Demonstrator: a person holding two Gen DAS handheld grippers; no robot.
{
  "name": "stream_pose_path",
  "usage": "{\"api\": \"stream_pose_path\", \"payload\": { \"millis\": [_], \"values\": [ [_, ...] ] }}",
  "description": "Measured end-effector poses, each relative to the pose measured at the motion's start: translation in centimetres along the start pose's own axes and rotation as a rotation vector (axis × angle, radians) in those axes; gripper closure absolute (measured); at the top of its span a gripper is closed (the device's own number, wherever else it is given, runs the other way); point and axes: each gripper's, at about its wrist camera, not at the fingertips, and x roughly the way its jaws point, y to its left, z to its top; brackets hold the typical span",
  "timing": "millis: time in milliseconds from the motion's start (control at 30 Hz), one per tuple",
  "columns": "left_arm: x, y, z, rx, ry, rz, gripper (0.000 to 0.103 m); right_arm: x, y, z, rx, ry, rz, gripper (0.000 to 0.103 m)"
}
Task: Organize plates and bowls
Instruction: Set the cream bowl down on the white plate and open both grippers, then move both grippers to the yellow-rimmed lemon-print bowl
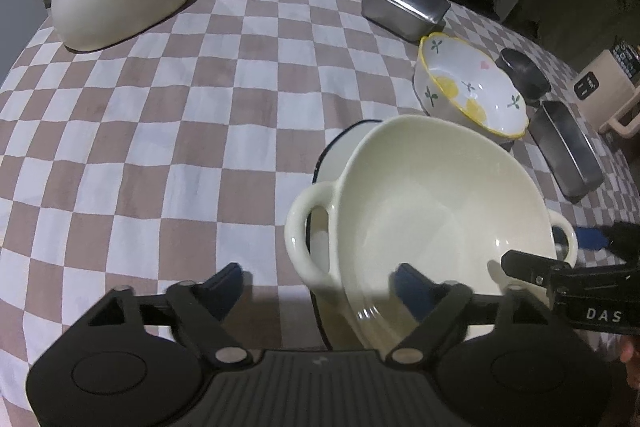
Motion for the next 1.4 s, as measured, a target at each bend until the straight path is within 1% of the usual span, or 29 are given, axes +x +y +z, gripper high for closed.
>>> {"api": "stream_pose_path", "payload": {
  "millis": [100, 167, 200, 300, 433, 533, 600, 667, 767, 833, 900, 1000, 1100, 1200, 1300, 1400],
  "values": [
    [0.1, -0.2, -0.1, 0.011, 0.015, -0.005, 0.002, -0.1, 0.0, -0.1, -0.005, -0.01, 0.006, 0.01],
    [0.2, -0.3, -0.2, 0.023, 0.026, 0.0, 0.0, -0.2, -0.1, -0.1, 0.002, -0.013, 0.016, 0.002],
    [0.2, -0.3, -0.3, 0.03, 0.029, 0.005, 0.0, -0.2, -0.2, -0.2, 0.004, -0.014, 0.019, 0.001],
    [0.0, -0.4, -0.5, 0.045, 0.026, 0.023, 0.0, -0.2, -0.3, -0.3, 0.01, -0.017, 0.017, 0.001],
    [-0.7, -0.1, -0.5, 0.028, 0.0, 0.031, 0.0, -0.4, -0.4, -0.6, 0.024, -0.021, 0.03, 0.0],
    [-1.3, -0.1, -0.5, 0.02, -0.017, 0.051, 0.0, -0.9, -0.5, -0.7, 0.03, -0.04, 0.033, 0.0],
    [-1.4, -0.2, -0.6, 0.021, -0.002, 0.06, 0.0, -1.4, -0.7, -0.7, 0.036, -0.057, 0.035, 0.0],
    [-1.8, -0.4, -0.6, 0.019, -0.009, 0.058, 0.0, -2.2, -1.0, -0.8, 0.047, -0.088, 0.03, 0.0],
    [-2.8, -1.2, -0.3, 0.025, -0.059, 0.078, 0.0, -3.8, -1.8, -0.7, 0.066, -0.156, 0.051, 0.0],
    [-3.9, -2.2, 0.1, 0.038, -0.122, 0.1, 0.0, -4.9, -2.6, -0.7, 0.091, -0.198, 0.075, 0.0],
    [-4.8, -3.2, 0.7, 0.042, -0.181, 0.08, 0.0, -5.7, -3.6, -0.5, 0.121, -0.237, 0.087, 0.0],
    [-5.7, -4.8, 1.7, 0.04, -0.242, 0.037, 0.0, -6.9, -5.1, -0.4, 0.154, -0.31, 0.081, 0.0],
    [-6.3, -6.7, 2.9, 0.07, -0.306, 0.047, 0.0, -7.8, -6.6, 0.0, 0.198, -0.373, 0.089, 0.0],
    [-5.9, -8.3, 4.3, 0.086, -0.331, 0.04, 0.0, -8.3, -8.4, 0.8, 0.254, -0.426, 0.079, 0.0],
    [-4.8, -9.3, 6.1, 0.072, -0.332, 0.035, 0.0, -8.1, -10.4, 2.1, 0.294, -0.44, 0.056, 0.001],
    [-3.9, -10.4, 8.1, 0.07, -0.364, 0.058, 0.003, -7.3, -12.3, 3.8, 0.328, -0.45, 0.041, 0.007]
  ]
}}
